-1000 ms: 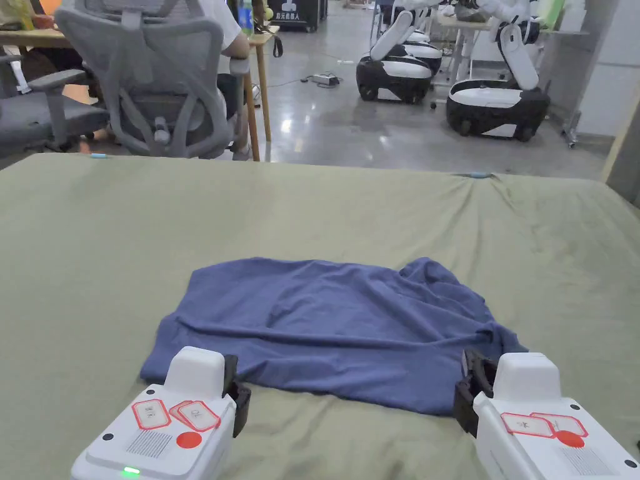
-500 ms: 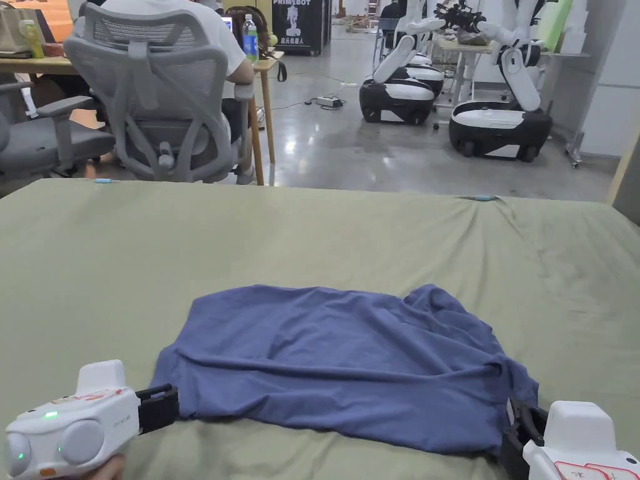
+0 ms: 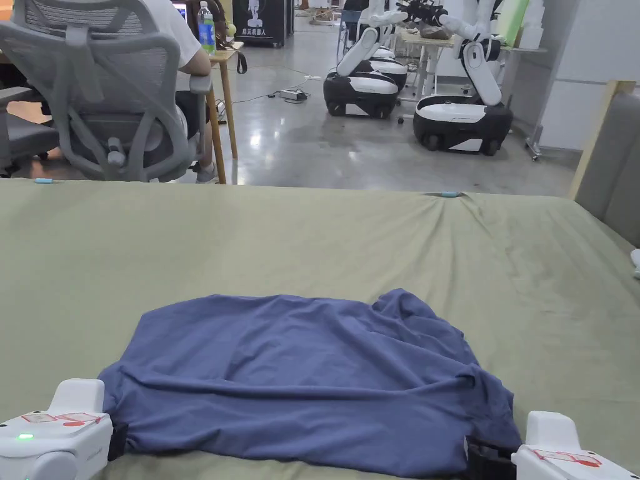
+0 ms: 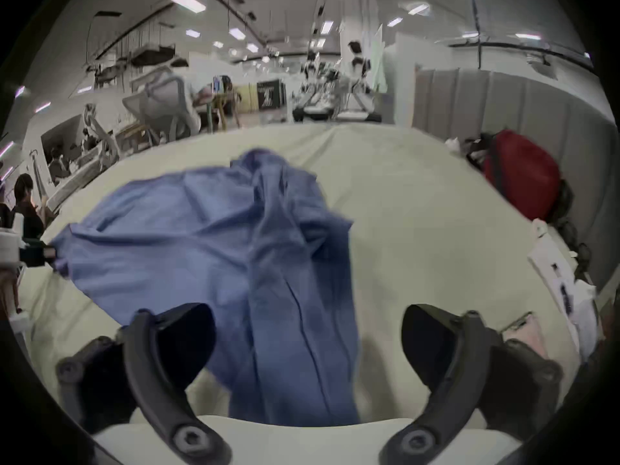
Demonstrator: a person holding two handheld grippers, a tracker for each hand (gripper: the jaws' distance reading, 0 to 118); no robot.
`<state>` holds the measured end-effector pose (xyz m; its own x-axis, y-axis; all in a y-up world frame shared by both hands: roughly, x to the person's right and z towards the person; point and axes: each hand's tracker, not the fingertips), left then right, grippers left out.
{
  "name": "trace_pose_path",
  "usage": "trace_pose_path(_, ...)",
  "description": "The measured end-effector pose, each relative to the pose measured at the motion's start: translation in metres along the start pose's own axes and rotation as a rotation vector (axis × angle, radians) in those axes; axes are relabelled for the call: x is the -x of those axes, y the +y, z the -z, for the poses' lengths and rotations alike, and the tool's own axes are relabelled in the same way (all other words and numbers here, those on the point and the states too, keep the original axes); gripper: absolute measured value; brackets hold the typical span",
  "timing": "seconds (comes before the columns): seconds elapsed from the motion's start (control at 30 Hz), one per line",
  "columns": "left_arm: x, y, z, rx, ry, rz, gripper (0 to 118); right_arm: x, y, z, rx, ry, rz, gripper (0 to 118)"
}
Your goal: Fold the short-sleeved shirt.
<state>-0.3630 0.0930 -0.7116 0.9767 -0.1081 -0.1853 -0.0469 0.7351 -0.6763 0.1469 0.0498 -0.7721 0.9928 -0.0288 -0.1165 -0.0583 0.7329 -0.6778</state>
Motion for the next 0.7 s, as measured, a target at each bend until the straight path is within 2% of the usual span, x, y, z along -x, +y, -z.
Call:
trace_pose_path(0.03,0.001,0.000,0.000,-0.001,-0.003,-0.003,4,-0.001,0.002,0.010,0.061,0.019,0.001,105)
trace_pose_path(0.07,0.002,0.000,0.000,0.000,-0.009,-0.009,4,-0.002,0.004,0.018,0.100,0.061,0.019,98)
trace_pose_path(0.1,0.004,0.001,-0.001,0.001,-0.013,-0.014,4,-0.006,0.007,0.019,0.086,0.122,0.037,79)
trace_pose_path(0.13,0.009,0.000,0.001,0.005,-0.016,-0.018,4,-0.009,0.012,0.013,0.067,0.089,0.028,62)
trace_pose_path(0.17,0.012,0.001,-0.002,0.008,-0.020,-0.024,4,-0.012,0.017,0.005,0.050,0.149,0.028,30)
trace_pose_path(0.2,0.014,0.002,-0.008,0.006,-0.030,-0.033,4,-0.013,0.023,-0.009,0.038,0.230,0.042,4)
trace_pose_path(0.23,0.015,0.003,-0.018,-0.007,-0.037,-0.042,4,-0.012,0.028,-0.023,0.014,0.163,0.023,4)
trace_pose_path(0.27,0.020,0.004,-0.024,-0.017,-0.046,-0.045,4,-0.010,0.032,-0.035,-0.012,0.152,-0.020,4)
trace_pose_path(0.43,0.030,0.003,-0.075,-0.044,-0.077,-0.010,4,-0.007,0.034,-0.097,-0.036,0.139,-0.028,4)
trace_pose_path(0.53,0.039,-0.013,-0.086,0.000,-0.106,-0.023,4,-0.010,0.020,-0.100,0.048,0.115,-0.110,4)
trace_pose_path(0.6,0.040,-0.030,-0.079,0.031,-0.121,-0.052,4,-0.012,0.006,-0.088,0.085,0.114,-0.115,5)
trace_pose_path(0.63,0.039,-0.038,-0.072,0.049,-0.129,-0.072,5,-0.012,-0.001,-0.081,0.090,0.114,-0.102,9)
trace_pose_path(0.67,0.038,-0.045,-0.065,0.057,-0.135,-0.092,9,-0.012,-0.006,-0.076,0.082,0.113,-0.089,22)
trace_pose_path(0.7,0.039,-0.052,-0.061,0.055,-0.136,-0.110,24,-0.012,-0.011,-0.074,0.054,0.098,-0.070,51)
